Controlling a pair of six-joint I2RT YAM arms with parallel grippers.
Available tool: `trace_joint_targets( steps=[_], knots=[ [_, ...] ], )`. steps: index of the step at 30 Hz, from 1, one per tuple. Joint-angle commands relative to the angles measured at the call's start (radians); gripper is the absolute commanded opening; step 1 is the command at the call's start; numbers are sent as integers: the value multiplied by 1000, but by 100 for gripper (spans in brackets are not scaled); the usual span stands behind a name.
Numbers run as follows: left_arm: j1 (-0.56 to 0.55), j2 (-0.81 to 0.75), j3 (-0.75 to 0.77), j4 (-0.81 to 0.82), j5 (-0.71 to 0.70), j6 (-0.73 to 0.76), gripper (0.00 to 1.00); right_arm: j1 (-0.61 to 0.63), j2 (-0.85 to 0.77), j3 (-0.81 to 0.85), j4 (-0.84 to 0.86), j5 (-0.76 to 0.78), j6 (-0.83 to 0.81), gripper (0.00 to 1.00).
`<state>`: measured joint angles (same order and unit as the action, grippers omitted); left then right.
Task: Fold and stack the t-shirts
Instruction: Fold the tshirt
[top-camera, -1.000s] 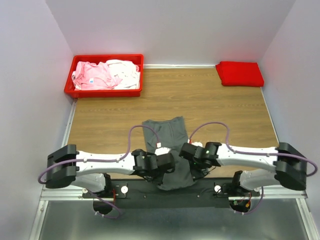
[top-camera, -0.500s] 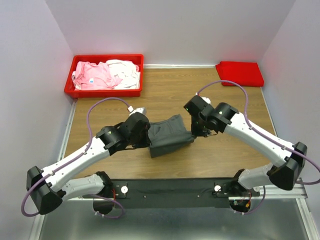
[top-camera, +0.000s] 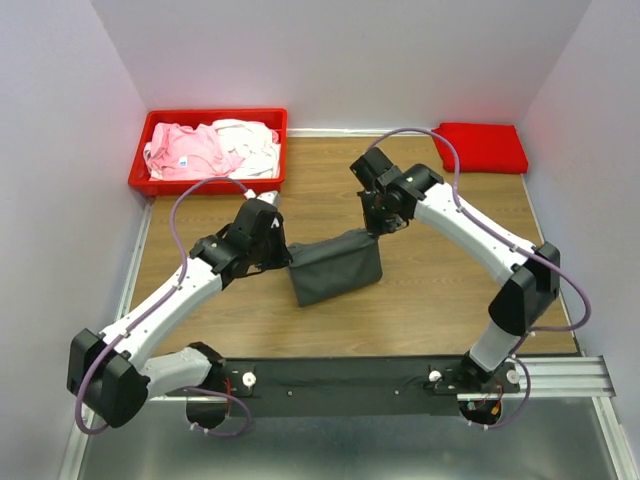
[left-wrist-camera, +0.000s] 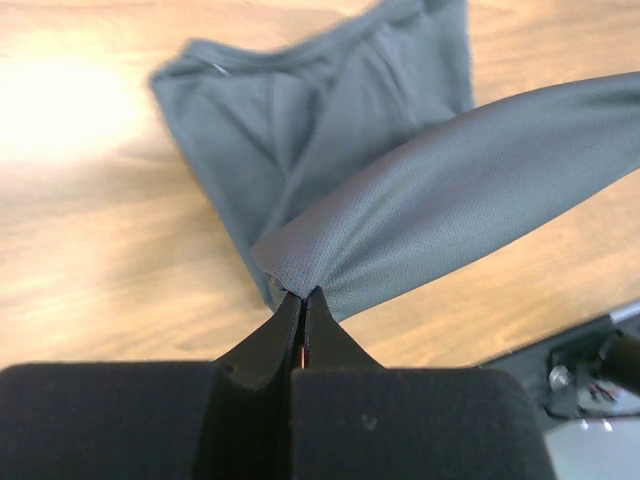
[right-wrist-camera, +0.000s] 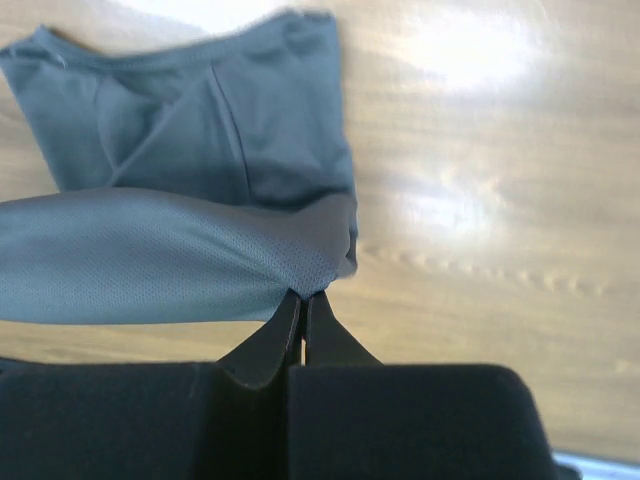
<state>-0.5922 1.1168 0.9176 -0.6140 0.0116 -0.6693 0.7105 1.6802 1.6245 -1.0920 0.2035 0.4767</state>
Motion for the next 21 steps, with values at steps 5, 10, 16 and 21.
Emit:
trace_joint_targets(
  steps=[5, 10, 16, 21],
  knots=[
    [104, 109, -49, 106, 39, 108, 0, -66, 180, 81, 81, -64, -151, 1],
    [137, 201, -88, 192, 45, 120, 0, -97, 239, 29, 159, -88, -161, 1],
    [147, 311, -94, 258, 45, 128, 0, -129, 299, -21, 230, -101, -164, 1],
    [154, 337, -83, 266, 10, 120, 16, -144, 317, -41, 270, -82, -156, 8]
  ],
)
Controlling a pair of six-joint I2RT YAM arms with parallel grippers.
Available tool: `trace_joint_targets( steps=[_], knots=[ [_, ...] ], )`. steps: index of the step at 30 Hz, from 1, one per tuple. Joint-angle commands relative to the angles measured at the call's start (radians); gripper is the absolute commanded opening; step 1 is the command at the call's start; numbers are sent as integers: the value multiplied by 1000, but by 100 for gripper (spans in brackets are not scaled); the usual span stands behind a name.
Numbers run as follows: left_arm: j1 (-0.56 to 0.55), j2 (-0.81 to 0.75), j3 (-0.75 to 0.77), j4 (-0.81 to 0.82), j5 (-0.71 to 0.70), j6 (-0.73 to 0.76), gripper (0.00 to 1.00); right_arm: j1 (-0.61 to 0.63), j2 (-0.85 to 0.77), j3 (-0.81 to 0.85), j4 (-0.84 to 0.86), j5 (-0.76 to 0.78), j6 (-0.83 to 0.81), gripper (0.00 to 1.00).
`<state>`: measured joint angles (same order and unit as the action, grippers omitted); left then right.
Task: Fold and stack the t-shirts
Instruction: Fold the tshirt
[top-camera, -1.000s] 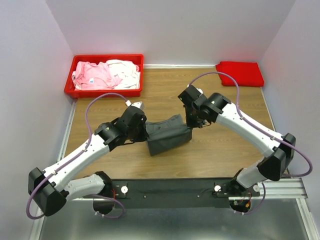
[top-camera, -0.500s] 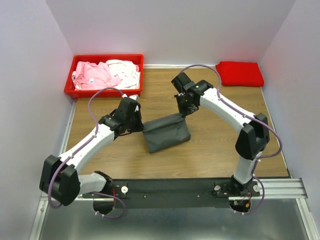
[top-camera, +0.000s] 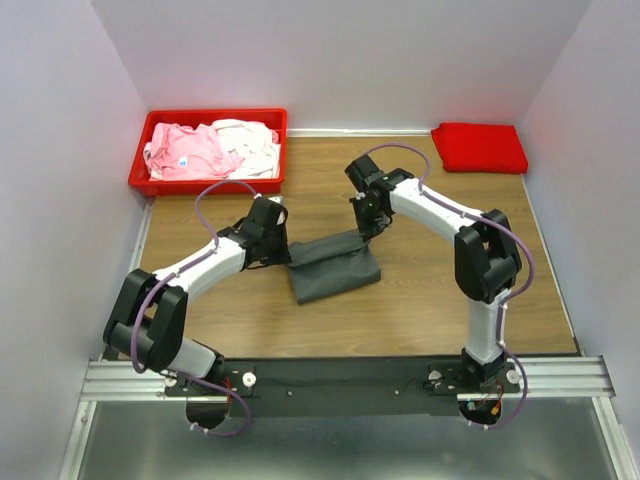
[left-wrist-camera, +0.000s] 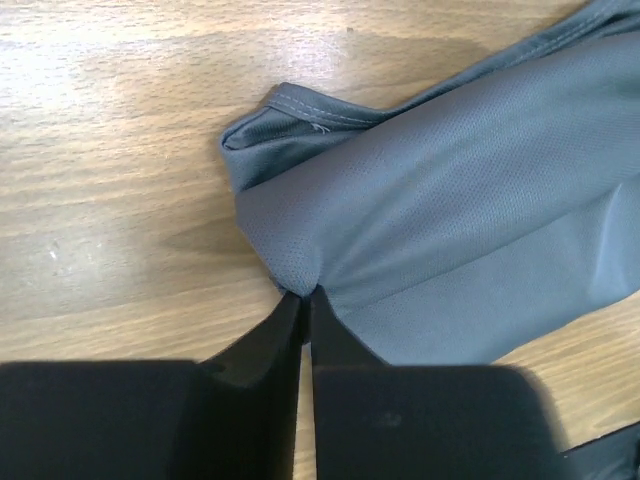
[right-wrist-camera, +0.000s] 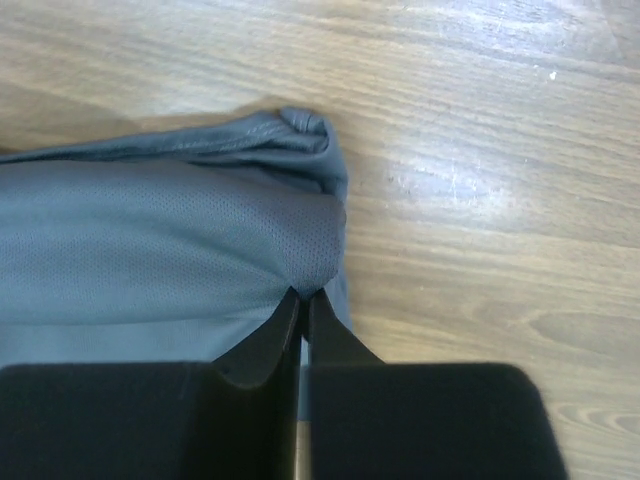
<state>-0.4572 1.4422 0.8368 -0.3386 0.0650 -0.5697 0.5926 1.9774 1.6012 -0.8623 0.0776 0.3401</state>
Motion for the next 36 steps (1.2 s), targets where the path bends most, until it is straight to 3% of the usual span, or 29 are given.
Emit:
trace_joint_targets(
  steps=[1, 2, 3, 5, 10, 14, 16, 18, 21, 27, 36],
  knots=[
    [17, 4, 1, -16, -53, 18, 26, -27, 17, -12, 43, 47, -15, 17],
    [17, -3, 4, -19, -56, 16, 36, -27, 9, -7, 45, 48, -16, 23],
    [17, -35, 13, -26, -94, 8, 57, -27, -12, 5, 51, 50, -16, 34],
    [18, -96, 36, -51, -131, -2, 73, -27, -51, 5, 74, 57, -13, 43],
    [9, -270, 47, -68, -177, -13, 76, -27, -211, -61, 170, 3, -9, 44],
    [-50, -370, -1, -45, -102, -22, 66, -27, -357, -245, 304, -201, -39, 41],
    [-98, -385, -53, 7, -74, -44, 48, -27, -379, -320, 393, -315, -29, 34],
    [-174, -364, -108, 83, -70, -82, 36, -27, -381, -415, 480, -411, -12, 24],
    [-231, -278, -136, 150, -70, -114, 28, -22, -361, -483, 564, -488, 25, 21],
    [-297, -106, -113, 188, -70, -116, 25, 1, -276, -538, 709, -565, 59, 20],
    [-336, -33, -171, 184, -31, -116, 25, 0, -101, -454, 750, -527, 27, 19]
  ],
)
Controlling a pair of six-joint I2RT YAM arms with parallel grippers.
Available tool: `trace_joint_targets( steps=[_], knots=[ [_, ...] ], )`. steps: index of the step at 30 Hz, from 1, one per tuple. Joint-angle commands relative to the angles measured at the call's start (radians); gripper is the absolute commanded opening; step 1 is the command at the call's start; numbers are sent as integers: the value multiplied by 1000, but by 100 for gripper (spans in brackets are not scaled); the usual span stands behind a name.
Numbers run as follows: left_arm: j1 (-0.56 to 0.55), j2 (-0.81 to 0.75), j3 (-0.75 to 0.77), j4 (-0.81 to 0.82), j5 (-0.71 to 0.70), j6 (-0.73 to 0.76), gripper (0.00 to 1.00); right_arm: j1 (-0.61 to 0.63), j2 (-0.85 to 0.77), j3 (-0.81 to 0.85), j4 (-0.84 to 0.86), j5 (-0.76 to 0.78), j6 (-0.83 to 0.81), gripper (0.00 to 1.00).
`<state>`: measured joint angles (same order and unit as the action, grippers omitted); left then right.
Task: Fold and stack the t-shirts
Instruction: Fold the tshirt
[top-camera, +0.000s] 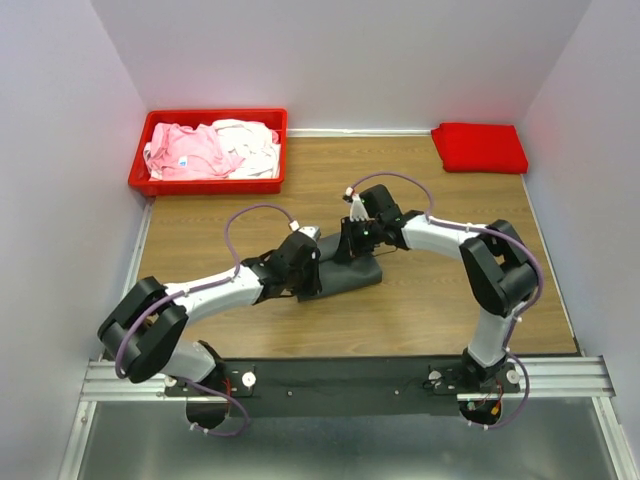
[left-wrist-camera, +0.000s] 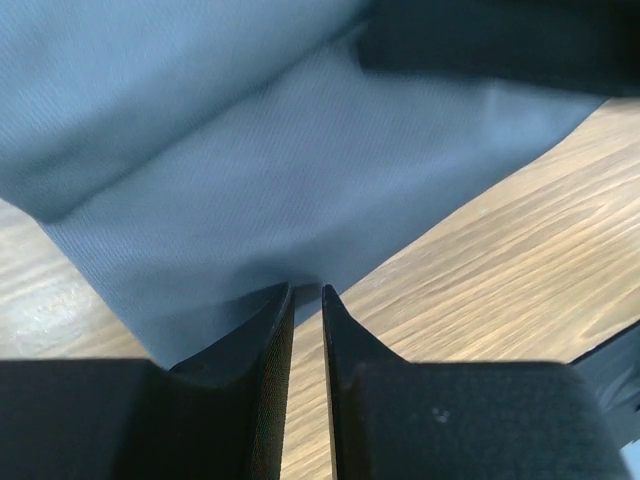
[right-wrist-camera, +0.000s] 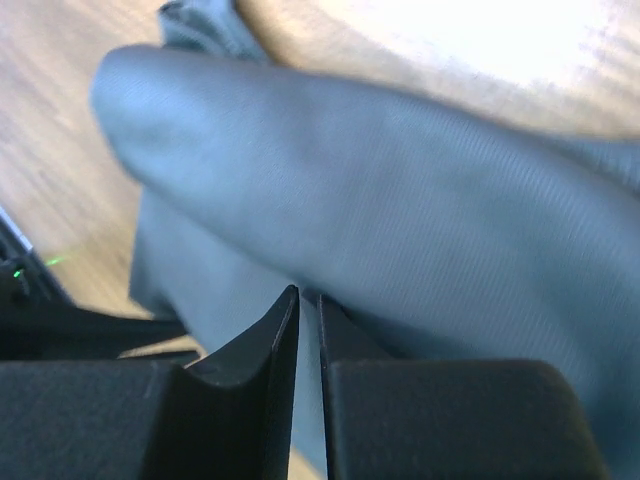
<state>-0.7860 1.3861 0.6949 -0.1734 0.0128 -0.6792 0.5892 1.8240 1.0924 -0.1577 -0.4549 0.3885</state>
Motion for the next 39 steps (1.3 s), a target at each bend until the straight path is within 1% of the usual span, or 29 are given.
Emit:
trace_joint_targets(
  steps=[1, 5, 8, 9, 11, 13, 16, 17, 18, 19, 21, 22, 23, 24, 26, 29, 30, 33, 35, 37, 38, 39],
  knots=[
    [-7, 27, -40, 18, 24, 0, 25, -2, 64, 67, 46, 31, -25, 19],
    [-9, 31, -64, 20, 32, 1, 25, -34, 122, 156, 46, 102, -39, 19],
    [-10, 27, -80, 26, 38, 1, 25, -64, 187, 274, 46, 145, -43, 19],
    [-10, 21, -83, 26, 39, 1, 25, -87, 204, 344, 46, 147, -45, 19],
    [-12, 18, -89, 28, 45, 3, 25, -107, 235, 401, 43, 116, -39, 20],
    [-12, -5, -92, 23, 52, -3, 25, -124, 225, 441, 34, 69, -22, 20],
    [-10, -88, -87, 9, 20, -34, 25, -126, 167, 419, 35, -61, 4, 25],
    [-9, -148, -84, 14, -3, -46, 25, -124, 128, 369, 38, -82, 21, 25],
    [-4, -175, -84, 20, -4, -54, 26, -124, 109, 344, 41, -93, 27, 25],
    [2, -202, -86, 52, -32, -62, 27, -126, 92, 312, 43, -99, 32, 25],
    [40, -248, -95, 96, -17, -74, 27, -135, 37, 221, 58, -129, 42, 25],
    [62, -251, -101, 136, 16, -77, 27, -141, 17, 193, 72, -161, 47, 25],
    [97, -246, -101, 150, 45, -76, 27, -146, 2, 167, 84, -181, 56, 25],
    [117, -225, -100, 161, 58, -68, 27, -149, -21, 121, 108, -203, 59, 25],
    [146, -187, -87, 204, 82, -54, 27, -150, -32, 84, 141, -269, 67, 26],
    [203, -76, -52, 278, 134, -39, 27, -149, -5, 49, 230, -363, 104, 26],
    [229, -11, -43, 291, 139, -37, 26, -150, 9, 46, 263, -375, 111, 26],
    [281, 100, 21, 331, 156, -26, 24, -154, 92, 67, 290, -395, 125, 26],
    [307, 142, 34, 342, 157, -26, 24, -166, 138, 66, 313, -387, 145, 26],
    [343, 180, 34, 362, 165, -28, 24, -206, 190, 48, 423, -406, 209, 26],
    [385, 188, 28, 385, 174, -39, 24, -224, 202, 19, 476, -430, 243, 26],
    [404, 195, 19, 403, 203, -45, 24, -262, 239, 12, 525, -444, 303, 26]
  ],
)
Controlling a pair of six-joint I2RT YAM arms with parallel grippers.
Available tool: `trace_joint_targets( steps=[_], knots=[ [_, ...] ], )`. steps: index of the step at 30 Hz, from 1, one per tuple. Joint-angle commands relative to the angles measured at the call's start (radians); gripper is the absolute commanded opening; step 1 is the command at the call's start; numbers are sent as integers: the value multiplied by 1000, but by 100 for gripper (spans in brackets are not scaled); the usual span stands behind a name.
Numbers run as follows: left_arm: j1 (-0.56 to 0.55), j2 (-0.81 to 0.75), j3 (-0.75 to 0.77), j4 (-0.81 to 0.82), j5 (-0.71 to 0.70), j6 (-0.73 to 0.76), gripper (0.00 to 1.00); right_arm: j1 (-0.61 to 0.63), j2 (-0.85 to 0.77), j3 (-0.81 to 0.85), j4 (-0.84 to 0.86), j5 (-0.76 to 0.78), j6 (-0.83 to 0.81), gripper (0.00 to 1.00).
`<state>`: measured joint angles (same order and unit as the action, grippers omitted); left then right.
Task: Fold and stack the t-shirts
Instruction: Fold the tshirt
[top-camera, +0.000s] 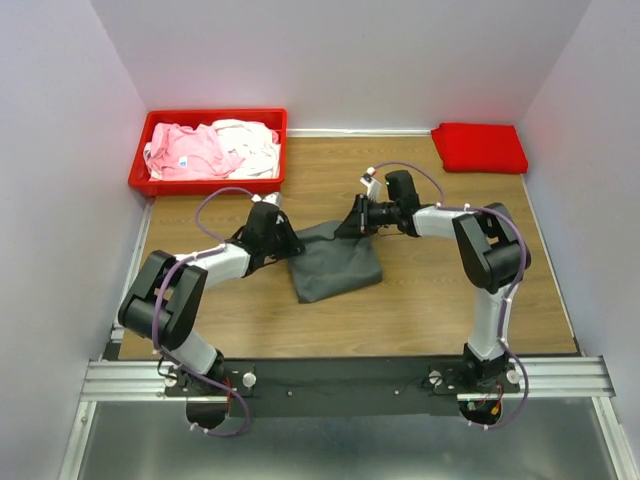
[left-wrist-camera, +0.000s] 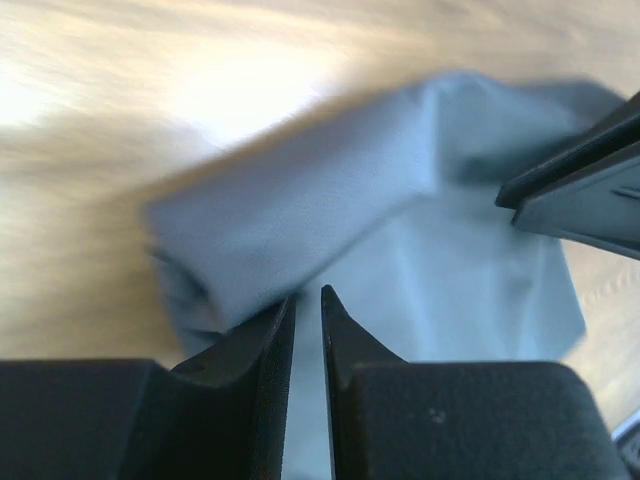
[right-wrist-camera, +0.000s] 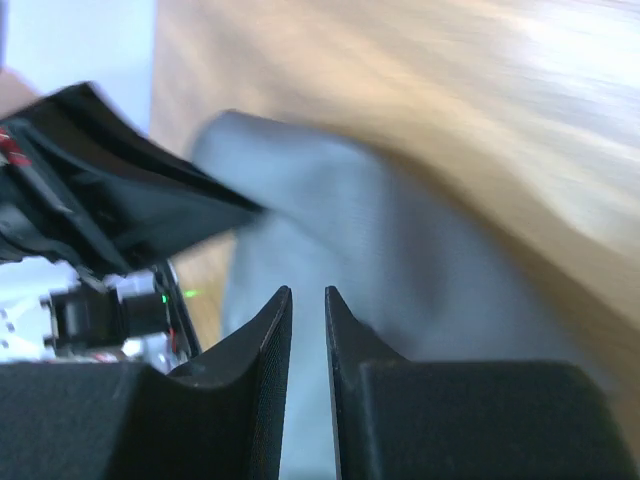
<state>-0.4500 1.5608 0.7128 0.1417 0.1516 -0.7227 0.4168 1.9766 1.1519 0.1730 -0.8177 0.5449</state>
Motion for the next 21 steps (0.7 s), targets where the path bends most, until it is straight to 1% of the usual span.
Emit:
trace_joint_targets(
  steps=[1, 4, 6, 10, 12, 13, 14, 15, 16, 17, 18, 19, 20, 21],
  knots=[
    [86, 33, -18, 128, 84, -7, 24, -102, 105, -47, 253, -92, 165, 26],
    [155, 80, -56, 214, 190, -61, 24, -144, 184, -24, 257, -98, 173, 26],
    [171, 132, -82, 278, 247, -87, 24, -150, 232, -15, 260, -100, 176, 26],
    [185, 148, -95, 315, 318, -96, 24, -165, 222, -29, 264, -103, 179, 26],
    [186, 110, -104, 311, 312, -93, 24, -167, 148, -55, 263, -100, 179, 27],
    [186, 60, -104, 287, 306, -87, 25, -168, 81, -75, 261, -98, 182, 29],
    [188, 30, -101, 268, 301, -80, 27, -168, 47, -84, 261, -100, 187, 30],
    [188, -31, -98, 247, 287, -73, 30, -168, 13, -98, 261, -104, 202, 32],
    [186, -63, -96, 199, 279, -64, 32, -168, -25, -110, 263, -106, 210, 34],
    [183, -96, -95, 179, 270, -48, 33, -168, -57, -124, 261, -106, 219, 38],
    [177, -129, -98, 161, 258, -43, 34, -168, -121, -164, 261, -112, 233, 40],
    [172, -193, -111, 129, 253, -41, 35, -167, -149, -185, 261, -116, 237, 41],
    [150, -221, -122, 116, 252, -47, 35, -167, -175, -213, 261, -121, 242, 43],
    [134, -272, -136, 104, 249, -55, 35, -168, -232, -271, 266, -124, 250, 43]
  ],
)
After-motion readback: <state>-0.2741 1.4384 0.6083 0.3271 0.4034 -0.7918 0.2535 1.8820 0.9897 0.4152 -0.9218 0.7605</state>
